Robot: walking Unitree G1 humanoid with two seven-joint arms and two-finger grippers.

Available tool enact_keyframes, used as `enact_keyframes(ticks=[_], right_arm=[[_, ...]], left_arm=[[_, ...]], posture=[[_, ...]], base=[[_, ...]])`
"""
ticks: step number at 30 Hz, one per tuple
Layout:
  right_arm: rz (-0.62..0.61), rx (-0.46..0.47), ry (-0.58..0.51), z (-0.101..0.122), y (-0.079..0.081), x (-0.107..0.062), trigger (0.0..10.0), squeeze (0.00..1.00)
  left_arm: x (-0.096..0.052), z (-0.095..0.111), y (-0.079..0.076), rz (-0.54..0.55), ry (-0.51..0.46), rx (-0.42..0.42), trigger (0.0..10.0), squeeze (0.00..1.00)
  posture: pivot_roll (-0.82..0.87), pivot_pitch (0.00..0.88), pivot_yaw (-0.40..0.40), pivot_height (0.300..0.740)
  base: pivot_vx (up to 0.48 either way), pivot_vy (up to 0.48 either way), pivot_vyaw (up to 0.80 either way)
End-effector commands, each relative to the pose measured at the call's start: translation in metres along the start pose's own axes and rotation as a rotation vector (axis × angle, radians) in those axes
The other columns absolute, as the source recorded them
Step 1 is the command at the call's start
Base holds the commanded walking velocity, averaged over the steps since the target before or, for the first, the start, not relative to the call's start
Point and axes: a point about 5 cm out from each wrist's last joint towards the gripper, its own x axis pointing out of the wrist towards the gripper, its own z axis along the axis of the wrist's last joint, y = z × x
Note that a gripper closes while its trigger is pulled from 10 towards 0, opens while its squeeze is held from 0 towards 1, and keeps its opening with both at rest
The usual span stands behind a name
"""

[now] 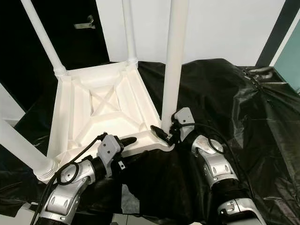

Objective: Building children table

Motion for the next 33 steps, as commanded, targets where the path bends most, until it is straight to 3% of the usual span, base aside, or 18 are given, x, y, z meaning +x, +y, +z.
enact_keyframes(ticks=[1, 2, 3, 15, 16, 18, 27, 28, 29, 30, 33], right_arm=[[-0.026, 0.008, 0.031, -0.007, 0.001, -0.003, 3.3, 0.0], [-0.026, 0.008, 0.031, -0.007, 0.001, -0.003, 3.3, 0.0], [-0.111, -0.007, 0.077, -0.013, 0.004, -0.002, 10.0, 0.0], [-0.508, 0.124, 0.09, -0.018, 0.033, -0.001, 10.0, 0.0], [-0.598, 0.15, 0.086, -0.016, 0.037, -0.001, 10.0, 0.0], [-0.656, 0.168, 0.086, -0.014, 0.042, -0.001, 10.0, 0.0], [-0.648, 0.179, 0.081, -0.008, 0.047, 0.001, 10.0, 0.0], [-0.644, 0.168, 0.081, -0.007, 0.047, 0.001, 10.0, 0.19], [-0.644, 0.168, 0.081, -0.007, 0.047, 0.001, 10.0, 0.19], [-0.635, 0.168, 0.077, -0.006, 0.047, 0.001, 10.0, 1.0], [-0.603, 0.154, 0.053, -0.002, 0.048, 0.001, 10.0, 1.0]], left_arm=[[-0.002, 0.0, 0.002, 0.069, 0.007, 0.009, 10.0, 0.0], [-0.002, 0.0, 0.002, 0.069, 0.007, 0.009, 10.0, 0.0], [-0.002, 0.001, 0.002, 0.066, 0.005, 0.009, 10.0, 0.0], [-0.001, 0.001, -0.002, 0.053, 0.002, 0.004, 10.0, 0.0], [-0.001, 0.001, -0.002, 0.049, 0.003, 0.004, 10.0, 0.0], [-0.001, 0.001, -0.002, 0.049, 0.002, 0.002, 10.0, 0.0], [0.002, 0.003, -0.003, 0.047, -0.002, 0.004, 10.0, 0.0], [0.002, 0.003, -0.003, 0.049, -0.003, 0.003, 10.0, 0.0], [0.002, 0.003, -0.003, 0.049, -0.003, 0.003, 10.0, 0.0], [0.002, 0.004, -0.003, 0.052, -0.005, 0.001, 10.0, 0.0], [0.003, 0.004, -0.002, 0.058, -0.009, -0.001, 10.0, 0.0]], posture=[[0.07, 0.0, 0.029, 0.74], [0.07, 0.0, 0.029, 0.74], [0.07, 0.0, 0.03, 0.74], [0.06, 0.0, 0.032, 0.74], [0.06, 0.0, 0.032, 0.74], [0.06, 0.0, 0.032, 0.74], [0.06, 0.0, 0.034, 0.74], [0.06, 0.0, 0.033, 0.74], [0.06, 0.0, 0.033, 0.74], [0.06, 0.0, 0.031, 0.74], [0.06, 0.0, 0.028, 0.74]], base=[[0.0, 0.0, 0.0], [0.0, 0.0, 0.0], [0.0, 0.0, 0.0], [0.0, 0.0, 0.0], [0.0, 0.0, 0.0], [0.0, 0.0, 0.0], [0.0, 0.0, 0.0], [0.0, 0.0, 0.0], [0.0, 0.0, 0.0], [0.0, 0.0, 0.0], [0.0, 0.0, 0.0]])
